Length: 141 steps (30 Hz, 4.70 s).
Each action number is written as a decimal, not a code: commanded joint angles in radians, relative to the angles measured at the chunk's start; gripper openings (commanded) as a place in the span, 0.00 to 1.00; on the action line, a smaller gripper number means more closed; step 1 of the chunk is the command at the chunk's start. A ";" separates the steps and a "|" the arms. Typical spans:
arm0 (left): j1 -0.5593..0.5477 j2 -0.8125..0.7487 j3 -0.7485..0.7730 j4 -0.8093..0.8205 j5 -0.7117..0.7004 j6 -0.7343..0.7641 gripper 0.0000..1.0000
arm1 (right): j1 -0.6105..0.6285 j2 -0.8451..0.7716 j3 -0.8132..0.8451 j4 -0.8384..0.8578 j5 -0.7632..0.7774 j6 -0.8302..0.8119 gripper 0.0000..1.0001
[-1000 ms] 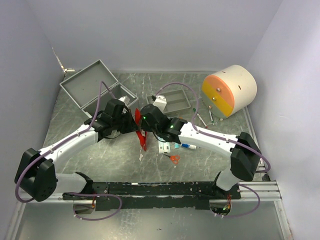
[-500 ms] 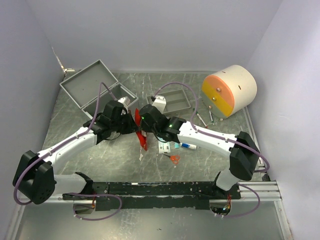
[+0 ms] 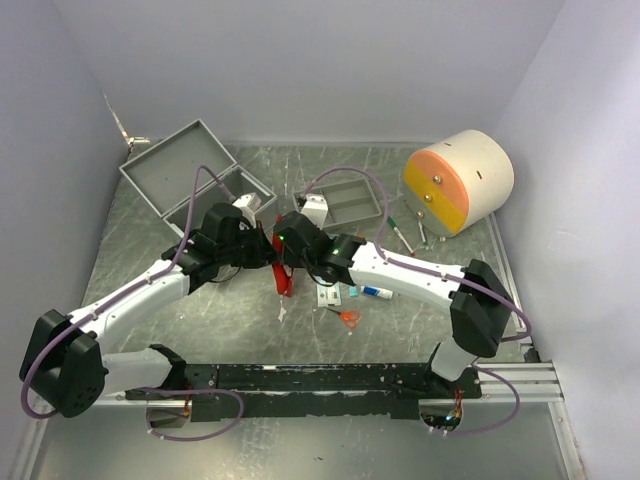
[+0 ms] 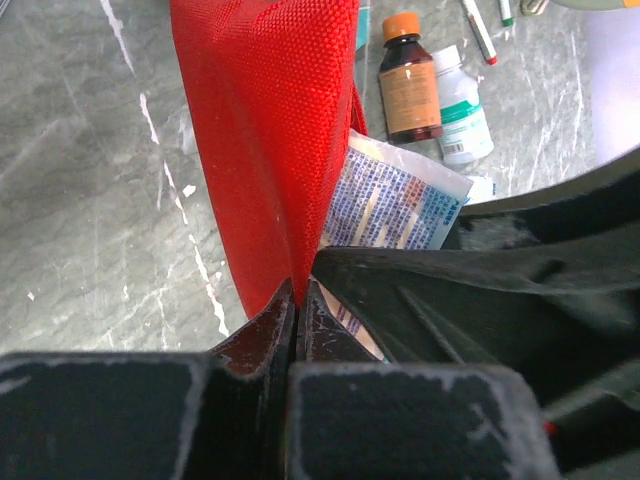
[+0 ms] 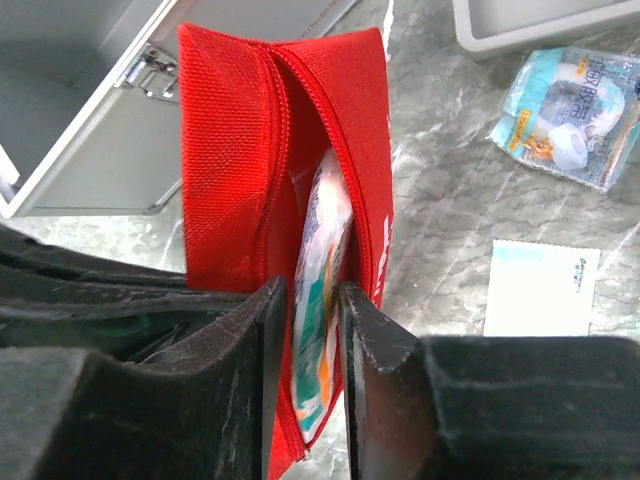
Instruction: Organize the medicine kit
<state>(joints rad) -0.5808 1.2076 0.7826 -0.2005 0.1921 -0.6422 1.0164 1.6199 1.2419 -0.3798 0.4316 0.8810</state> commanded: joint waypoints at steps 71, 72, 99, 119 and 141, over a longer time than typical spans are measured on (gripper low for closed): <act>-0.008 0.008 0.032 0.057 0.046 0.026 0.07 | -0.149 0.065 0.066 0.017 -0.110 0.027 0.26; -0.008 0.010 0.037 0.048 0.031 0.028 0.07 | -0.150 0.044 0.058 0.008 -0.116 0.021 0.31; -0.005 -0.046 0.077 -0.107 0.063 0.162 0.07 | -0.374 -0.018 -0.197 0.169 -0.205 -0.322 0.46; -0.004 -0.040 0.073 -0.101 0.071 0.173 0.07 | -0.397 0.219 -0.109 0.130 -0.151 -0.262 0.12; -0.005 0.026 0.076 -0.082 0.019 0.085 0.07 | -0.357 -0.058 -0.246 -0.135 -0.349 -0.319 0.39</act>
<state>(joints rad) -0.5804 1.2263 0.8387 -0.3191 0.2211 -0.5365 0.6590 1.5799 0.9890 -0.4877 0.0841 0.5816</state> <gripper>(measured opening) 0.071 0.331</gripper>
